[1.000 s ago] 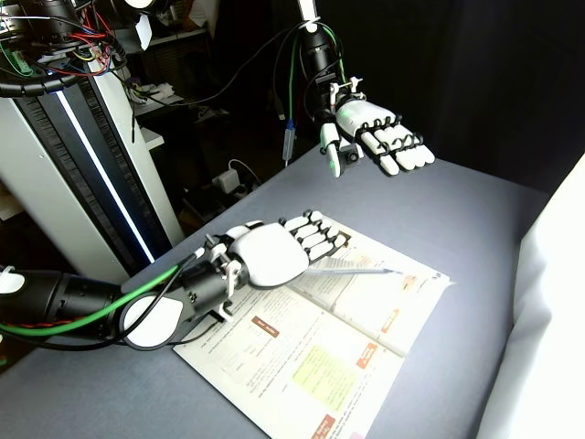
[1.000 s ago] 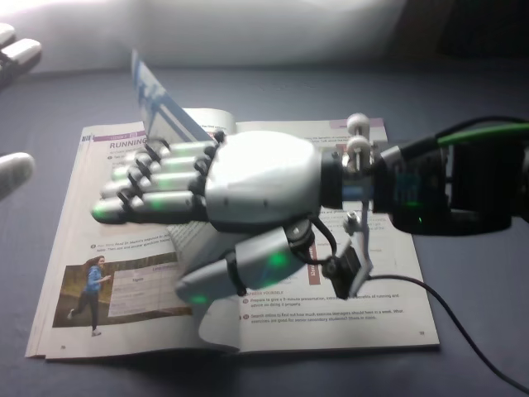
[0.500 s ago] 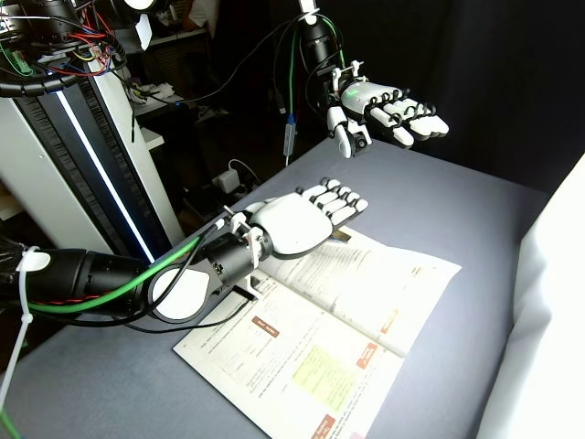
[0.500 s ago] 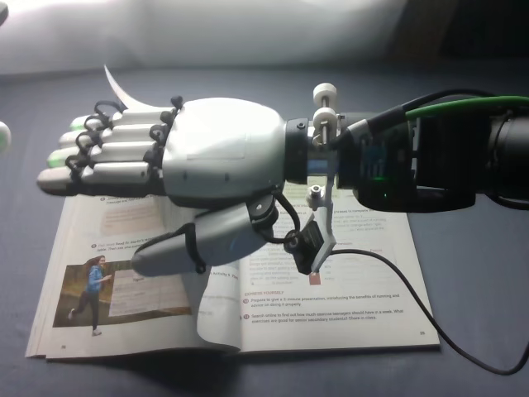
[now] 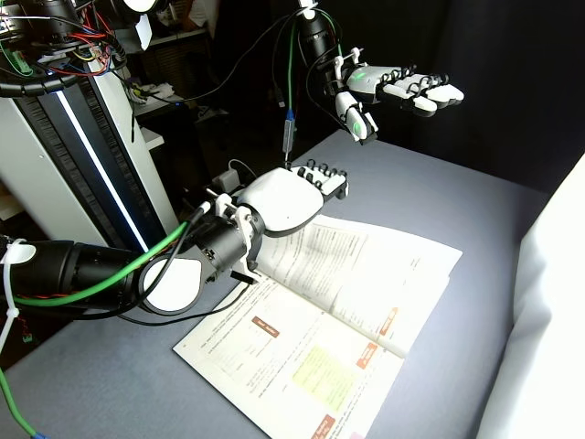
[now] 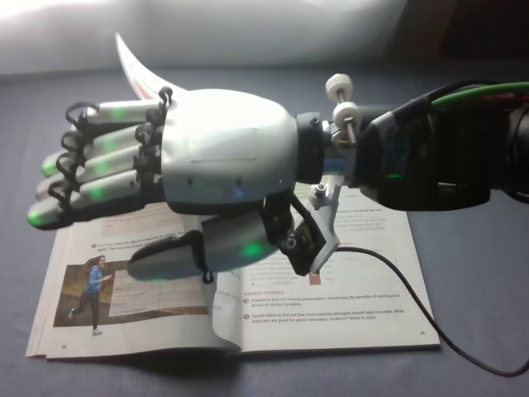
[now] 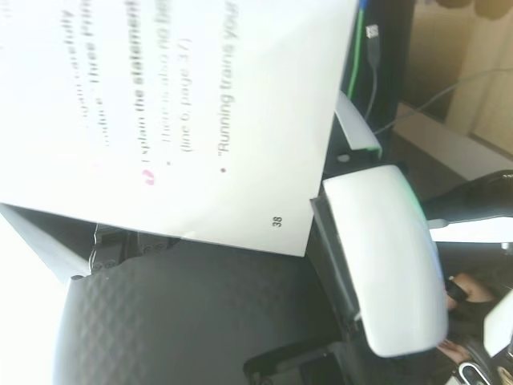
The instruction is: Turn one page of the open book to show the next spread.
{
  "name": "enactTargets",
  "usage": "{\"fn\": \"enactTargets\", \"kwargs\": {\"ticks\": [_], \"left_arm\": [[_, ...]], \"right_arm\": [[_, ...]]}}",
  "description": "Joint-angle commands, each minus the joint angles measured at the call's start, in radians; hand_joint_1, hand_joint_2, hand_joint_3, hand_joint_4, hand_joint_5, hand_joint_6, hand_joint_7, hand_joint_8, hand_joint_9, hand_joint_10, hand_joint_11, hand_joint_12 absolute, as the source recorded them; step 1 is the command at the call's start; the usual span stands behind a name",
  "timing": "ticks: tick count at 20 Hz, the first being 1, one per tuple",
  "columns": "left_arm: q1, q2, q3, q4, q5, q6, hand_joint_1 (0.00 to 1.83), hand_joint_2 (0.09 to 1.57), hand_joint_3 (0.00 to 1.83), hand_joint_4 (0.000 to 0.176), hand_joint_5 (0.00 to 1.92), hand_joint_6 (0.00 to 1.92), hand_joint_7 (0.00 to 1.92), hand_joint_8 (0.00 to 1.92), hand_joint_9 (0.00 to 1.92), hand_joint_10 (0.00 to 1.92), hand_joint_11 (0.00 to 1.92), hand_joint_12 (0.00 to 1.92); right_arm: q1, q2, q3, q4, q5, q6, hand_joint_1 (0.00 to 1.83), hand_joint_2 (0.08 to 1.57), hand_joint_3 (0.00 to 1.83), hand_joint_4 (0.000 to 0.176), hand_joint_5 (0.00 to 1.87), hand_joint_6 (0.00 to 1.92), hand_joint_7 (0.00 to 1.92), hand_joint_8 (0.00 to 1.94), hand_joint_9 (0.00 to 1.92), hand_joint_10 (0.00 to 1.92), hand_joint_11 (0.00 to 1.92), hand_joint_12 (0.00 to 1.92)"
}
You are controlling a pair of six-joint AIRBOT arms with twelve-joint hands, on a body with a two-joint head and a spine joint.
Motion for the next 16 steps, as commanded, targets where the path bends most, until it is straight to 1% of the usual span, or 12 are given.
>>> {"fn": "enactTargets", "kwargs": {"ticks": [1, 2, 3, 4, 5, 6, 7, 8, 11, 16], "left_arm": [[-0.002, 0.006, 0.002, -0.031, -0.116, 0.002, 0.44, 1.33, 0.0, 0.0, 0.46, 0.04, 0.27, 0.02, 0.2, 0.01, 0.0, 0.63], [-0.002, 0.006, 0.002, -0.03, -0.114, 0.002, 0.83, 1.32, 0.0, 0.0, 0.53, 0.04, 0.29, 0.01, 0.24, 0.01, 0.0, 0.72], [-0.002, 0.004, 0.002, -0.028, -0.112, 0.002, 0.16, 1.45, 0.04, 0.0, 0.56, 0.02, 0.32, 0.01, 0.32, 0.01, 0.0, 0.96], [-0.002, 0.002, 0.002, -0.027, -0.111, 0.002, 0.03, 1.03, 0.0, 0.0, 0.24, 0.0, 0.13, 0.01, 0.14, 0.0, 0.0, 0.63], [-0.002, 0.0, 0.002, -0.024, -0.111, 0.002, 0.01, 1.04, 0.0, 0.032, 0.25, 0.01, 0.25, 0.01, 0.34, 0.03, 0.05, 0.95], [-0.002, -0.003, 0.003, -0.021, -0.107, 0.002, 0.0, 1.08, 0.0, 0.147, 0.05, 0.0, 0.05, 0.0, 0.14, 0.01, 0.01, 0.83], [-0.002, -0.003, 0.003, -0.019, -0.104, 0.002, 0.0, 1.09, 0.0, 0.17, 0.01, 0.0, 0.01, 0.0, 0.09, 0.0, 0.0, 0.78], [-0.002, -0.004, 0.004, -0.017, -0.098, 0.002, 0.0, 1.1, 0.0, 0.175, 0.0, 0.0, 0.0, 0.0, 0.09, 0.0, 0.0, 0.78], [-0.002, -0.009, 0.005, -0.006, -0.08, 0.002, 0.0, 1.1, 0.0, 0.176, 0.0, 0.0, 0.0, 0.0, 0.08, 0.0, 0.0, 0.77], [-0.003, -0.017, 0.007, 0.012, -0.059, -0.004, 0.0, 1.1, 0.0, 0.176, 0.0, 0.0, 0.0, 0.0, 0.08, 0.0, 0.0, 0.77]], "right_arm": [[0.014, 0.013, -0.011, 0.083, 0.099, -0.023, 0.21, 1.42, 0.0, 0.0, 0.35, 0.02, 0.37, 0.01, 0.31, 0.02, 0.0, 0.83], [0.016, 0.02, -0.018, 0.101, 0.099, -0.053, 0.21, 1.42, 0.0, 0.0, 0.35, 0.02, 0.37, 0.01, 0.31, 0.02, 0.0, 0.83], [0.02, 0.024, -0.023, 0.124, 0.099, -0.078, 0.21, 1.42, 0.0, 0.0, 0.35, 0.02, 0.37, 0.01, 0.31, 0.02, 0.0, 0.83], [0.022, 0.025, -0.024, 0.14, 0.106, -0.087, 0.2, 1.42, 0.0, 0.0, 0.35, 0.02, 0.37, 0.01, 0.31, 0.02, 0.0, 0.83], [0.023, 0.027, -0.024, 0.156, 0.121, -0.092, 0.2, 1.42, 0.0, 0.0, 0.35, 0.02, 0.37, 0.01, 0.31, 0.02, 0.0, 0.83], [0.024, 0.033, -0.028, 0.179, 0.143, -0.102, 0.2, 1.42, 0.0, 0.0, 0.35, 0.02, 0.37, 0.01, 0.31, 0.02, 0.0, 0.83], [0.025, 0.038, -0.031, 0.19, 0.151, -0.108, 0.2, 1.42, 0.0, 0.0, 0.35, 0.02, 0.37, 0.01, 0.31, 0.02, 0.0, 0.83], [0.03, 0.05, -0.038, 0.212, 0.156, -0.128, 0.2, 1.42, 0.0, 0.0, 0.35, 0.02, 0.37, 0.01, 0.31, 0.02, 0.0, 0.83], [0.046, 0.086, -0.045, 0.269, 0.149, -0.176, 0.2, 1.42, 0.0, 0.0, 0.35, 0.02, 0.37, 0.01, 0.31, 0.02, 0.0, 0.83], [0.072, 0.16, -0.045, 0.286, 0.082, -0.176, 0.2, 1.42, 0.0, 0.0, 0.35, 0.02, 0.37, 0.01, 0.31, 0.02, 0.0, 0.83]]}}
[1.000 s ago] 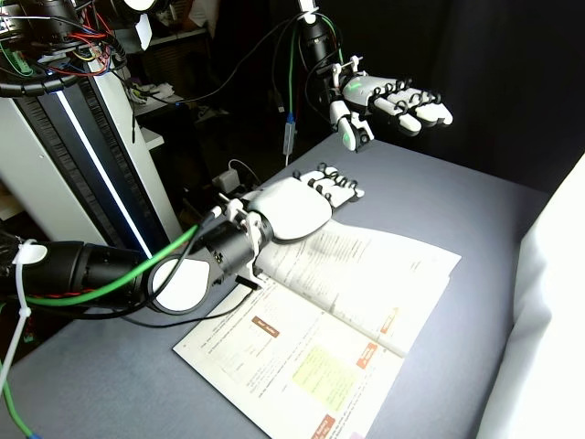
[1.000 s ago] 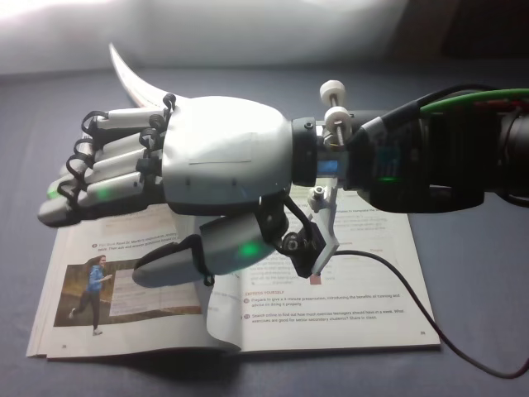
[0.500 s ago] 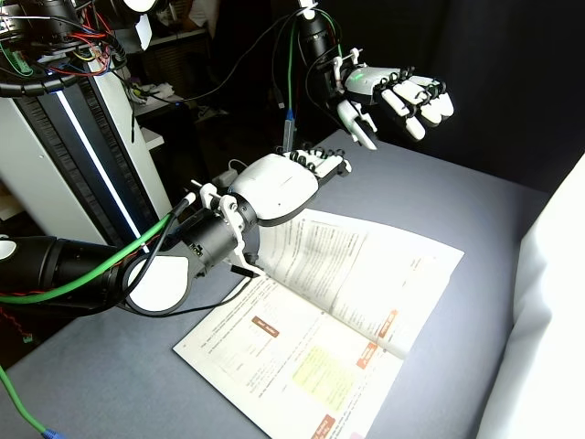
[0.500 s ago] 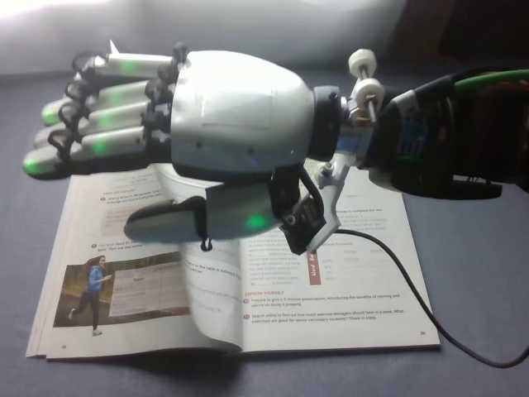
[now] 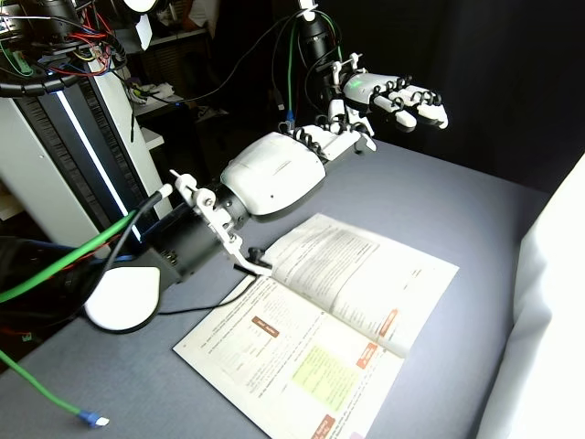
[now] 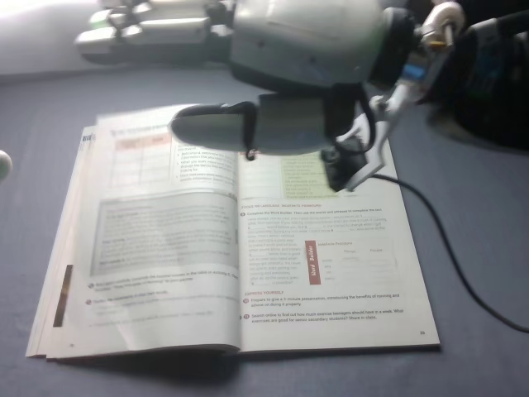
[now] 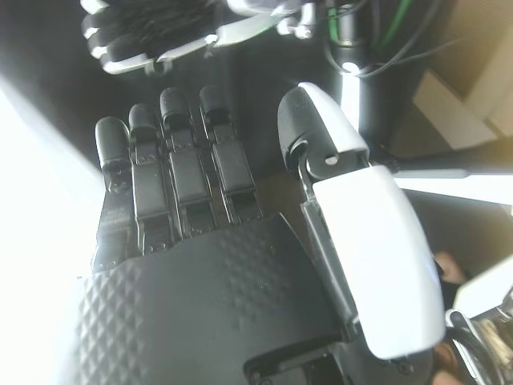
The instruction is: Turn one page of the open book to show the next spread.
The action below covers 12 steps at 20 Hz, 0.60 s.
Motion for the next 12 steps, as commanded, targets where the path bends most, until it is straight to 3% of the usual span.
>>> {"fn": "enactTargets", "kwargs": {"ticks": [1, 2, 3, 4, 5, 6, 7, 8, 9, 10, 11, 12], "left_arm": [[-0.006, 0.001, 0.007, -0.012, -0.113, -0.006, 0.0, 1.1, 0.0, 0.176, 0.0, 0.0, 0.0, 0.0, 0.08, 0.0, 0.0, 0.77], [-0.007, 0.0, 0.007, -0.008, -0.112, -0.008, 0.0, 1.1, 0.0, 0.176, 0.0, 0.0, 0.0, 0.0, 0.08, 0.0, 0.0, 0.77], [-0.007, -0.002, 0.007, -0.006, -0.112, -0.009, 0.0, 1.3, 0.02, 0.074, 0.0, 0.0, 0.0, 0.0, 0.02, 0.0, 0.0, 0.32], [-0.008, -0.006, 0.007, -0.003, -0.11, -0.009, 0.0, 1.37, 0.02, 0.041, 0.01, 0.0, 0.0, 0.0, 0.0, 0.0, 0.0, 0.1], [-0.008, -0.009, 0.007, -0.001, -0.107, -0.01, 0.0, 1.38, 0.02, 0.063, 0.02, 0.0, 0.0, 0.0, 0.0, 0.0, 0.0, 0.06], [-0.009, -0.012, 0.007, 0.003, -0.105, -0.012, 0.0, 1.38, 0.01, 0.06, 0.03, 0.01, 0.0, 0.0, 0.0, 0.0, 0.0, 0.04], [-0.011, -0.017, 0.007, 0.012, -0.102, -0.015, 0.0, 1.39, 0.0, 0.052, 0.03, 0.0, 0.0, 0.0, 0.0, 0.0, 0.0, 0.1], [-0.011, -0.022, 0.009, 0.02, -0.1, -0.019, 0.0, 1.39, 0.0, 0.057, 0.02, 0.0, 0.0, 0.0, 0.0, 0.0, 0.0, 0.1], [-0.012, -0.028, 0.011, 0.029, -0.099, -0.023, 0.0, 1.4, 0.0, 0.043, 0.01, 0.0, 0.0, 0.0, 0.0, 0.0, 0.0, 0.02], [-0.012, -0.031, 0.012, 0.033, -0.099, -0.026, 0.0, 1.39, 0.0, 0.049, 0.0, 0.0, 0.0, 0.0, 0.0, 0.0, 0.01, 0.01], [-0.015, -0.035, 0.013, 0.038, -0.099, -0.028, 0.0, 1.37, 0.0, 0.078, 0.0, 0.0, 0.0, 0.0, 0.0, 0.0, 0.01, 0.01], [-0.017, -0.038, 0.015, 0.044, -0.099, -0.029, 0.0, 1.37, 0.0, 0.078, 0.0, 0.0, 0.0, 0.0, 0.0, 0.0, 0.01, 0.01]], "right_arm": [[0.014, 0.011, -0.009, 0.068, 0.069, 0.003, 0.2, 1.42, 0.0, 0.0, 0.35, 0.02, 0.37, 0.01, 0.31, 0.02, 0.0, 0.83], [0.014, 0.012, -0.014, 0.071, 0.055, 0.003, 0.2, 1.42, 0.0, 0.0, 0.35, 0.02, 0.37, 0.01, 0.31, 0.02, 0.0, 0.82], [0.014, 0.02, -0.021, 0.072, 0.043, 0.003, 0.2, 1.42, 0.0, 0.0, 0.35, 0.02, 0.37, 0.01, 0.31, 0.02, 0.0, 0.82], [0.014, 0.04, -0.03, 0.076, 0.032, 0.003, 0.2, 1.42, 0.0, 0.0, 0.35, 0.02, 0.37, 0.01, 0.31, 0.02, 0.0, 0.82], [0.013, 0.069, -0.042, 0.078, 0.022, 0.003, 0.2, 1.42, 0.0, 0.0, 0.35, 0.02, 0.37, 0.01, 0.31, 0.02, 0.0, 0.82], [0.002, 0.094, -0.054, 0.078, 0.012, 0.003, 0.04, 1.33, 0.0, 0.0, 0.07, 0.0, 0.07, 0.0, 0.06, 0.0, 0.0, 0.16], [-0.016, 0.121, -0.069, 0.079, 0.002, 0.005, 0.01, 1.3, 0.0, 0.0, 0.01, 0.0, 0.01, 0.0, 0.01, 0.0, 0.0, 0.03], [-0.033, 0.146, -0.082, 0.078, -0.01, 0.009, 0.0, 1.31, 0.0, 0.0, 0.0, 0.0, 0.0, 0.0, 0.0, 0.0, 0.0, 0.01], [-0.056, 0.172, -0.096, 0.078, -0.018, 0.017, 0.0, 1.33, 0.01, 0.0, 0.0, 0.0, 0.0, 0.0, 0.0, 0.0, 0.0, 0.0], [-0.071, 0.189, -0.103, 0.078, -0.023, 0.024, 0.0, 1.31, 0.0, 0.0, 0.0, 0.0, 0.0, 0.0, 0.0, 0.0, 0.0, 0.0], [-0.095, 0.212, -0.113, 0.078, -0.029, 0.034, 0.0, 1.3, 0.0, 0.0, 0.0, 0.0, 0.0, 0.0, 0.0, 0.0, 0.0, 0.0], [-0.117, 0.247, -0.129, 0.078, -0.037, 0.044, 0.0, 1.3, 0.0, 0.0, 0.0, 0.0, 0.0, 0.0, 0.0, 0.0, 0.0, 0.0]]}}
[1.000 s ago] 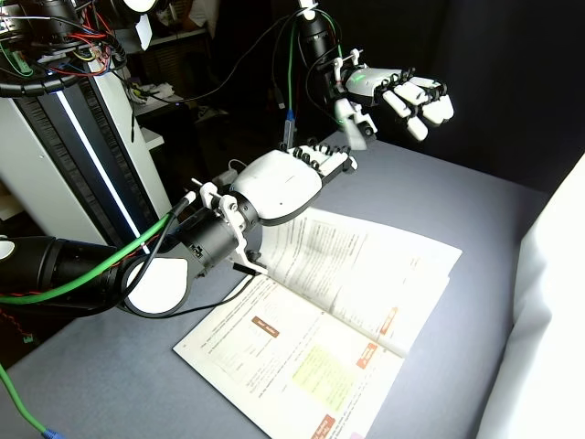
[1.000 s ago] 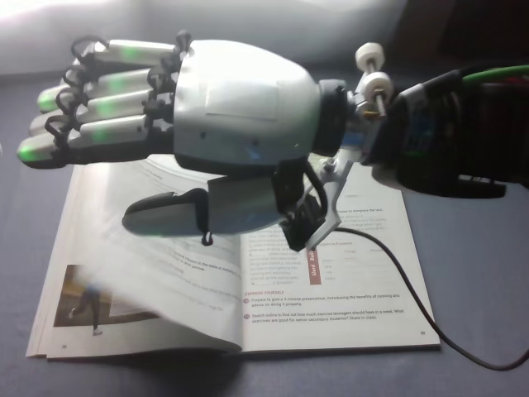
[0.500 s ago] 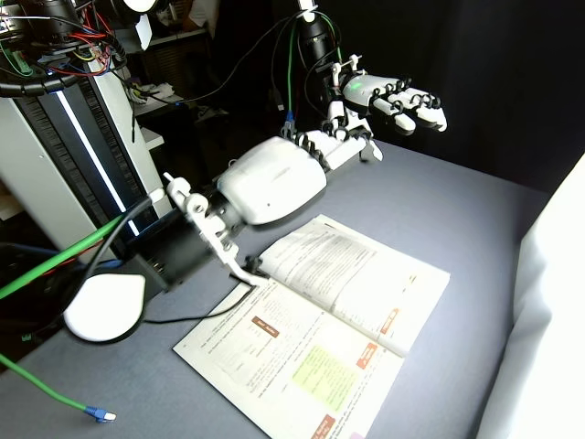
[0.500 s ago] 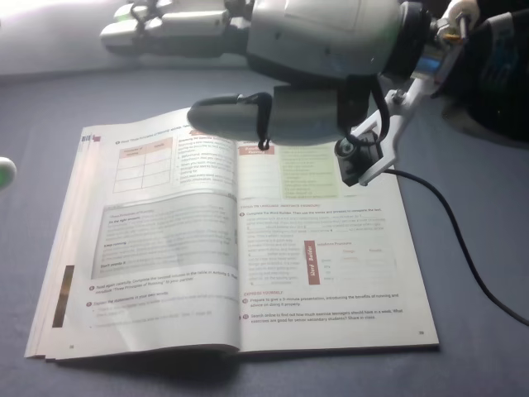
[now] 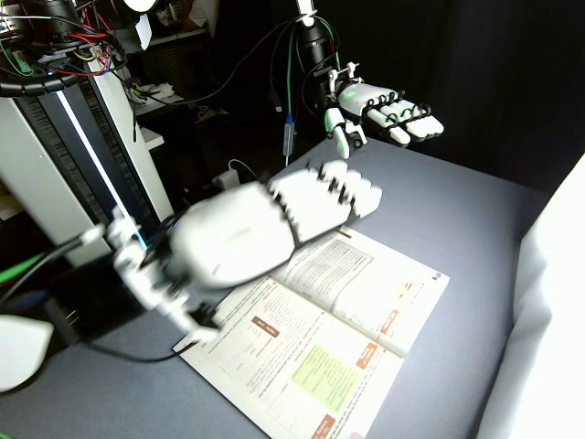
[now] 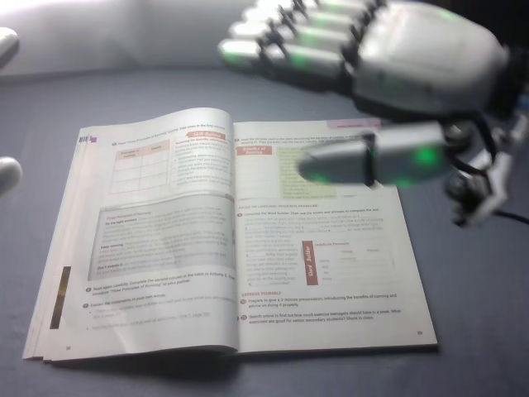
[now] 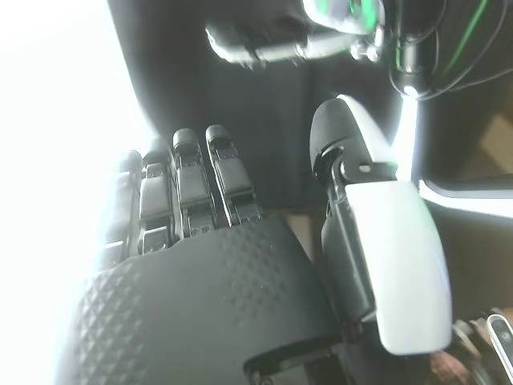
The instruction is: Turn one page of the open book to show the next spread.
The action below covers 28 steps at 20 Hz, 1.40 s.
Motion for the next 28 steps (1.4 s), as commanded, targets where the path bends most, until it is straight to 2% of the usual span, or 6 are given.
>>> {"fn": "enactTargets", "kwargs": {"ticks": [1, 8, 10, 12, 22, 28], "left_arm": [[-0.011, -0.002, 0.008, -0.026, -0.123, -0.006, 0.0, 1.36, 0.0, 0.084, 0.0, 0.0, 0.0, 0.0, 0.0, 0.0, 0.01, 0.01], [-0.02, -0.024, 0.014, 0.008, -0.13, -0.017, 0.0, 1.35, 0.0, 0.055, 0.0, 0.0, 0.0, 0.0, 0.0, 0.0, 0.0, 0.0], [-0.029, -0.033, 0.019, 0.027, -0.12, -0.024, 0.01, 1.37, 0.0, 0.017, 0.0, 0.0, 0.0, 0.0, 0.0, 0.0, 0.0, 0.0], [-0.043, -0.045, 0.028, 0.049, -0.093, -0.035, 0.08, 1.38, 0.0, 0.0, 0.0, 0.0, 0.0, 0.0, 0.0, 0.0, 0.0, 0.0], [-0.124, -0.111, 0.072, 0.133, 0.012, -0.086, 0.0, 1.32, 0.0, 0.0, 0.0, 0.0, 0.0, 0.0, 0.0, 0.0, 0.0, 0.0], [-0.129, -0.143, 0.087, 0.135, 0.007, -0.107, 0.0, 1.34, 0.0, 0.008, 0.0, 0.0, 0.0, 0.0, 0.0, 0.0, 0.0, 0.0]], "right_arm": [[0.001, 0.035, -0.014, 0.057, 0.092, 0.014, 0.0, 1.29, 0.0, 0.0, 0.0, 0.0, 0.0, 0.0, 0.0, 0.0, 0.0, 0.0], [-0.171, 0.175, -0.09, 0.212, 0.084, -0.018, 0.0, 1.34, 0.01, 0.0, 0.0, 0.0, 0.0, 0.0, 0.0, 0.0, 0.0, 0.0], [-0.223, 0.192, -0.104, 0.276, 0.094, -0.049, 0.0, 1.35, 0.02, 0.0, 0.0, 0.0, 0.0, 0.0, 0.0, 0.0, 0.0, 0.0], [-0.277, 0.21, -0.118, 0.344, 0.115, -0.075, 0.0, 1.36, 0.02, 0.0, 0.0, 0.0, 0.0, 0.0, 0.0, 0.0, 0.0, 0.0], [-0.54, 0.289, -0.187, 0.647, 0.351, -0.182, 0.0, 1.38, 0.02, 0.0, 0.0, 0.0, 0.0, 0.0, 0.0, 0.0, 0.0, 0.0], [-0.558, 0.304, -0.206, 0.668, 0.427, -0.186, 0.03, 1.42, 0.03, 0.0, 0.0, 0.0, 0.0, 0.0, 0.0, 0.0, 0.0, 0.0]]}}
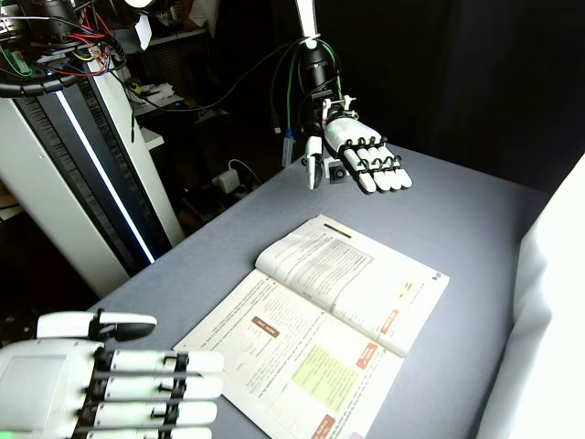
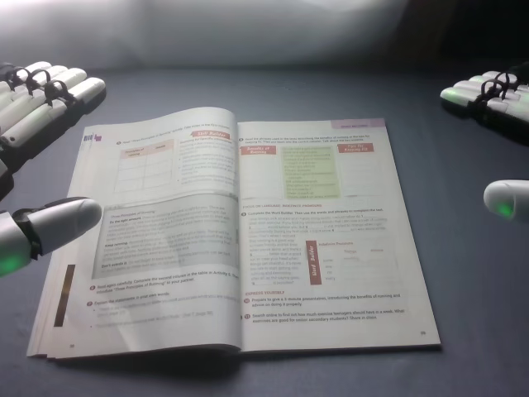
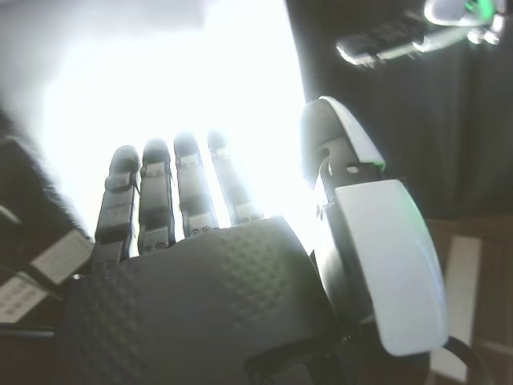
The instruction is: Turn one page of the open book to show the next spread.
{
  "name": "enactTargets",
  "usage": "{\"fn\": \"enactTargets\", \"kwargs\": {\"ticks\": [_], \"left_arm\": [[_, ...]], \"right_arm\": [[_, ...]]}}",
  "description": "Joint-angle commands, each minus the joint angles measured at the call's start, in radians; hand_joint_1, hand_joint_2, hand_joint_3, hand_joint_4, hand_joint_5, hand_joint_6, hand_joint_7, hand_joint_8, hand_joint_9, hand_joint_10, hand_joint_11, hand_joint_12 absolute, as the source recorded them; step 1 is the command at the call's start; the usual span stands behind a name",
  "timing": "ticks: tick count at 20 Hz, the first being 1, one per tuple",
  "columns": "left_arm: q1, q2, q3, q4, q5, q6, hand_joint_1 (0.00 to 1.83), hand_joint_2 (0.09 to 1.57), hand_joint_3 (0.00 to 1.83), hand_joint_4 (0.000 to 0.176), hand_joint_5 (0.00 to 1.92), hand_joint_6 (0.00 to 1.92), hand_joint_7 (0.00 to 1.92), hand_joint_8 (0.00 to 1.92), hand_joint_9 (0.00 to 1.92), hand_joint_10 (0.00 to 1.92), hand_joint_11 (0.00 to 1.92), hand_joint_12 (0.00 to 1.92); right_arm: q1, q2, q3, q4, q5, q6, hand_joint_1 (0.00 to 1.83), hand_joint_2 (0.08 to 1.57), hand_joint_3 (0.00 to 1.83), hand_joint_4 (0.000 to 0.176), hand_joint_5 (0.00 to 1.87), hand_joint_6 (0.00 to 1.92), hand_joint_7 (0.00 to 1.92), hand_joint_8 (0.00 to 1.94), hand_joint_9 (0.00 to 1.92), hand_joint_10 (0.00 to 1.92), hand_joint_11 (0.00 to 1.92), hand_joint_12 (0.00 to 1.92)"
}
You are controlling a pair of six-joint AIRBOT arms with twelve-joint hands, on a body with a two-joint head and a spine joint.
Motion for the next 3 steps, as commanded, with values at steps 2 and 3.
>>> {"fn": "enactTargets", "kwargs": {"ticks": [2, 3], "left_arm": [[-0.008, -0.01, 0.006, -0.01, -0.136, -0.013, 0.0, 1.34, 0.0, 0.03, 0.0, 0.0, 0.0, 0.0, 0.0, 0.0, 0.0, 0.0], [-0.008, -0.012, 0.006, -0.014, -0.143, -0.015, 0.0, 1.35, 0.0, 0.0, 0.0, 0.0, 0.0, 0.0, 0.0, 0.0, 0.0, 0.0]], "right_arm": [[0.002, 0.01, -0.004, 0.037, 0.172, 0.003, 0.05, 1.43, 0.02, 0.0, 0.0, 0.0, 0.0, 0.0, 0.0, 0.0, 0.0, 0.0], [0.002, 0.01, -0.006, 0.039, 0.188, 0.003, 0.09, 1.44, 0.02, 0.0, 0.0, 0.0, 0.0, 0.0, 0.0, 0.0, 0.0, 0.0]]}}
